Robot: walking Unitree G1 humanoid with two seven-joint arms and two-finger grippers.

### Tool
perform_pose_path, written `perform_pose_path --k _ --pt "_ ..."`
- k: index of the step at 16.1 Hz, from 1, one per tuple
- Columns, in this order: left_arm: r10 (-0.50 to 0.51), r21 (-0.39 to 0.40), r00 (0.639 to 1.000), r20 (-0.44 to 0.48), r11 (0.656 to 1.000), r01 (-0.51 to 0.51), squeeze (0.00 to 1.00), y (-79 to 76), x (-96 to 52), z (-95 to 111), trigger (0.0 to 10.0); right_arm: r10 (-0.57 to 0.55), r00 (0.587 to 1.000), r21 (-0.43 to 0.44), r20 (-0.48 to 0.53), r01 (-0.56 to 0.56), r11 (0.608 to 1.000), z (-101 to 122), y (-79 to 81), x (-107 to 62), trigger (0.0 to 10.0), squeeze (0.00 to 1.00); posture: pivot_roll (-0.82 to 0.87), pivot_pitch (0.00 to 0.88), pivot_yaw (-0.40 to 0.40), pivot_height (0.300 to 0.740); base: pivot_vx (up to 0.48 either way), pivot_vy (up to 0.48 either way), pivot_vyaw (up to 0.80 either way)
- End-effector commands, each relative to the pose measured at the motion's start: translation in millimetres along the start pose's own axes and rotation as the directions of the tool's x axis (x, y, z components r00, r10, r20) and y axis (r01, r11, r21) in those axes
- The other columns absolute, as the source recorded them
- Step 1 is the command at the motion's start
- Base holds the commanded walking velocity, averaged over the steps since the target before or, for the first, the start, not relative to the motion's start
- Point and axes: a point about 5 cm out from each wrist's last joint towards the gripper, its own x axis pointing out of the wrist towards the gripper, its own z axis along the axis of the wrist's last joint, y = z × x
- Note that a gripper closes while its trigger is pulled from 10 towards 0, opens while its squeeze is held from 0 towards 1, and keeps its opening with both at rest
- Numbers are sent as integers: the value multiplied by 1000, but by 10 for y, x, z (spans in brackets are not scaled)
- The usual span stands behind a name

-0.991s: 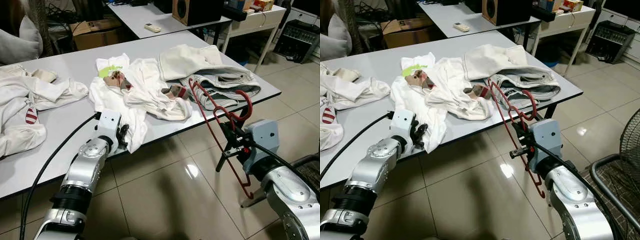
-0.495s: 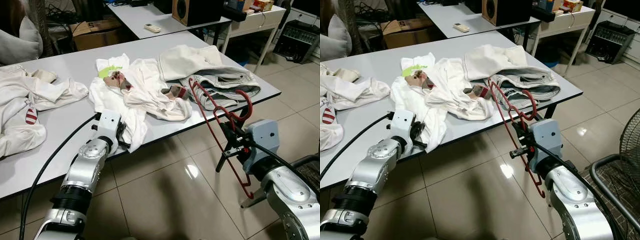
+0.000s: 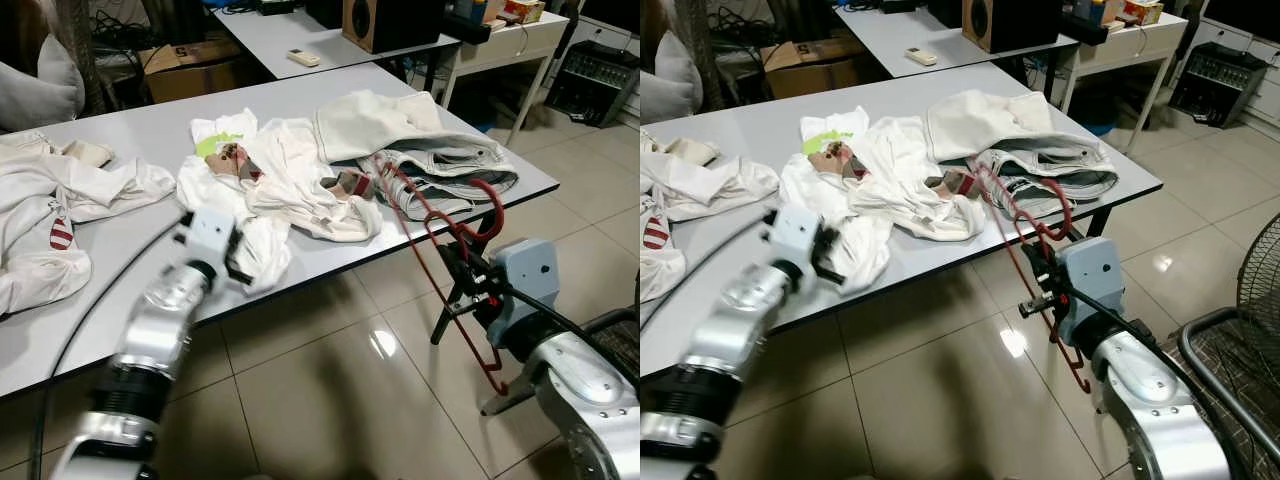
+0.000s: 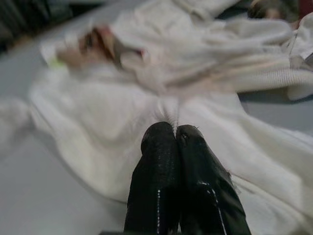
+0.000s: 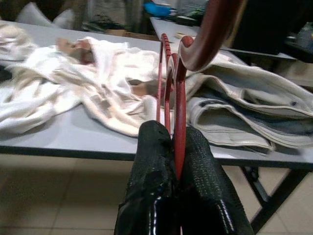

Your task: Hang hanger

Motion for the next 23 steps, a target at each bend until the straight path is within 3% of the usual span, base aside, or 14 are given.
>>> perform_pose_path --k 1,3,4,6,8,10,13,16,18,20,21,23 --pt "-10 126 996 92 992 -1 0 93 -10 283 0 128 990 28 58 -130 991 90 53 -54 10000 0 -167 9 58 740 0 0 0" --pt "-43 177 985 167 984 13 0 137 -55 466 0 249 967 51 53 -251 967 97 129 -98 10000 0 -164 10 60 740 0 0 0" --pt "-100 239 966 237 970 42 0 128 -121 643 0 334 942 51 29 -335 941 74 169 -125 10000 0 -154 14 59 740 0 0 0" --pt "-165 276 943 289 957 83 0 78 -196 794 0 406 914 63 10 -405 912 46 187 -140 10000 0 -148 15 55 740 0 0 0" --pt "-217 314 928 302 942 118 0 36 -249 874 0 460 888 74 -4 -459 886 30 190 -150 10000 0 -142 15 51 740 0 0 0" --pt "-331 376 897 292 902 211 0 -61 -334 926 0 494 869 73 -9 -492 867 28 160 -112 10000 0 -136 17 48 740 0 0 0" --pt "-425 417 877 224 855 308 0 -157 -398 846 0 493 870 56 -11 -492 869 38 88 -20 10000 0 -126 18 37 740 0 0 0" --pt "-392 423 908 149 855 300 0 -133 -396 727 0 459 888 22 -28 -459 888 64 -14 117 10000 0 -120 29 24 740 0 0 0" --pt "-312 413 944 102 877 245 0 -38 -383 633 0 371 927 9 -58 -371 928 23 -127 202 10000 0 -121 35 12 740 0 0 0" --pt "-189 380 978 85 914 144 0 104 -329 593 0 383 923 25 -35 -383 924 55 -119 201 10000 0 -122 37 7 740 0 0 0" --pt "-127 351 988 92 932 87 0 180 -294 603 0 392 920 34 -18 -391 920 77 -103 189 10000 0 -122 40 6 740 0 0 0" --pt "-11 210 985 172 977 -26 0 311 -104 805 0 332 943 35 -30 -331 943 26 -157 151 10000 0 -131 42 13 740 0 0 0"
